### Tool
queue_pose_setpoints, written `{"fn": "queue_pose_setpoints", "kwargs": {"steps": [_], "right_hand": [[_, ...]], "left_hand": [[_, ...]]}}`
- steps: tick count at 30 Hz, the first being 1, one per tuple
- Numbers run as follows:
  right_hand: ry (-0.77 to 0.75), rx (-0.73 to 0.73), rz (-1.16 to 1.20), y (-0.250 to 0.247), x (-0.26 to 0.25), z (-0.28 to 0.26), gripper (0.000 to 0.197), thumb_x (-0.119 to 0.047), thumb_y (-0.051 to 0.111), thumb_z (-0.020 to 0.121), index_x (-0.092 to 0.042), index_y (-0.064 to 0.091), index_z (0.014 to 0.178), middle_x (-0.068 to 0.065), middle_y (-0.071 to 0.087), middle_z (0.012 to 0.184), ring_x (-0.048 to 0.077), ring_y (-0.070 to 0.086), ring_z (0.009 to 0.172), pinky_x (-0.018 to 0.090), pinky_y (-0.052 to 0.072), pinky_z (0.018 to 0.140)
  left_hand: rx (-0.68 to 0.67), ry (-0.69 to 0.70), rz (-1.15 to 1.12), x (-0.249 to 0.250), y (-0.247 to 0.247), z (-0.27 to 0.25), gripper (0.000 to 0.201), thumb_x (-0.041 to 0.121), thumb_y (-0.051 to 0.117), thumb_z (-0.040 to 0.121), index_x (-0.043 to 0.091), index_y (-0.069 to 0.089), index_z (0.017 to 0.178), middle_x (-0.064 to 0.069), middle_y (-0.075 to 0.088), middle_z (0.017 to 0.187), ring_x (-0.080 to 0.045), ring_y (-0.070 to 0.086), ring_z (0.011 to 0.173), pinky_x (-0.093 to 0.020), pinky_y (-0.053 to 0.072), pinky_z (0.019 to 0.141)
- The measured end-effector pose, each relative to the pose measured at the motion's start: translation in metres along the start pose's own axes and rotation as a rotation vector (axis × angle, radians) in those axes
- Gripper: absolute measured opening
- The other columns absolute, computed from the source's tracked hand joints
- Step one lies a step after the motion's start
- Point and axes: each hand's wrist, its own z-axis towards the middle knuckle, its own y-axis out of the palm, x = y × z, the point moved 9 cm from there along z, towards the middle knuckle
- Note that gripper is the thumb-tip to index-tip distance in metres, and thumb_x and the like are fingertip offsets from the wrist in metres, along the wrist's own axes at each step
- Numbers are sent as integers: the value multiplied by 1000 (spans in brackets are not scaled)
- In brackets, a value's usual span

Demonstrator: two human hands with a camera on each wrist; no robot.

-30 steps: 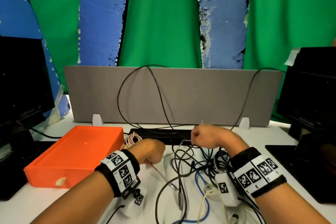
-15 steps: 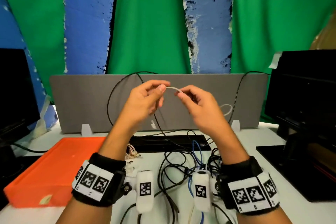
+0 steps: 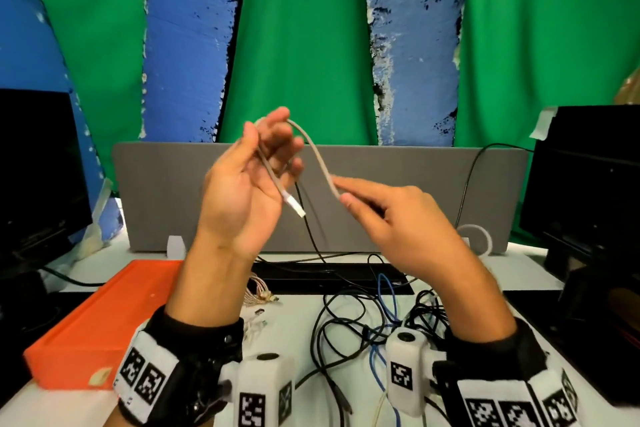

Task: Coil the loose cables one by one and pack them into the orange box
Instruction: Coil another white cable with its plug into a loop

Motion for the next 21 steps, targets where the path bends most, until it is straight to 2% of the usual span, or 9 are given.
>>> {"fn": "queue_pose_setpoints", "kwargs": {"steps": [2,5,8,10,12,14,17,19,21], "right_hand": [[-35,-154,24,14,-17,-6,32,-48,49,100,-56,54,131,-20,74,98,3,65,85,31,54,82],[-127,-237,159,18,-43,-14,33,-39,49,99,-51,56,129,-8,73,93,10,64,77,37,55,77],[-161,-238,248,3,-53,-16,23,-32,51,101,-32,68,117,-2,73,94,19,65,82,42,53,76],[-158,-199,305,-10,-51,-18,15,-26,58,100,-25,72,103,-4,72,87,16,65,78,36,53,74],[-136,-79,398,-25,-41,-15,6,-24,66,95,-21,68,91,-3,70,80,16,63,74,32,51,70],[-94,43,477,-34,-28,-13,11,-24,71,92,-18,63,87,3,66,78,26,61,76,40,49,71],[-76,136,457,-35,-18,-9,8,-26,66,96,-21,62,91,7,62,79,30,55,75,47,47,73],[-60,159,420,-30,-16,-6,5,-26,60,99,-24,64,97,0,65,82,23,57,75,42,47,73],[-27,181,412,-25,-10,-3,10,-26,57,102,-30,66,103,-4,68,86,22,59,78,41,48,73]], "left_hand": [[7,79,18,18,-3,-2,40,26,25,108,5,54,127,-2,72,110,-16,67,108,-31,55,88],[8,126,145,29,1,-7,40,24,23,108,4,49,131,-8,68,124,-25,61,121,-40,52,96],[-43,100,511,19,16,-13,38,21,27,108,1,54,125,-12,71,117,-28,68,109,-39,55,92],[-169,25,854,1,27,-19,34,23,34,107,5,61,116,-6,76,101,-23,73,84,-32,57,77],[-346,-107,973,-23,34,-26,32,23,36,106,8,64,102,-5,74,81,-21,62,54,-25,49,57],[-425,-240,824,-40,36,-31,36,24,35,106,10,64,91,-13,69,68,-16,43,36,-21,32,43],[-400,-365,485,-51,31,-32,41,26,36,103,1,68,95,-12,55,55,-7,23,30,-26,15,41],[-360,-408,311,-54,31,-30,44,27,35,102,-3,66,96,-5,50,50,-6,15,30,-26,13,40],[-282,-415,193,-55,29,-25,40,27,35,102,1,64,91,1,45,47,-6,15,29,-21,17,36]]}}
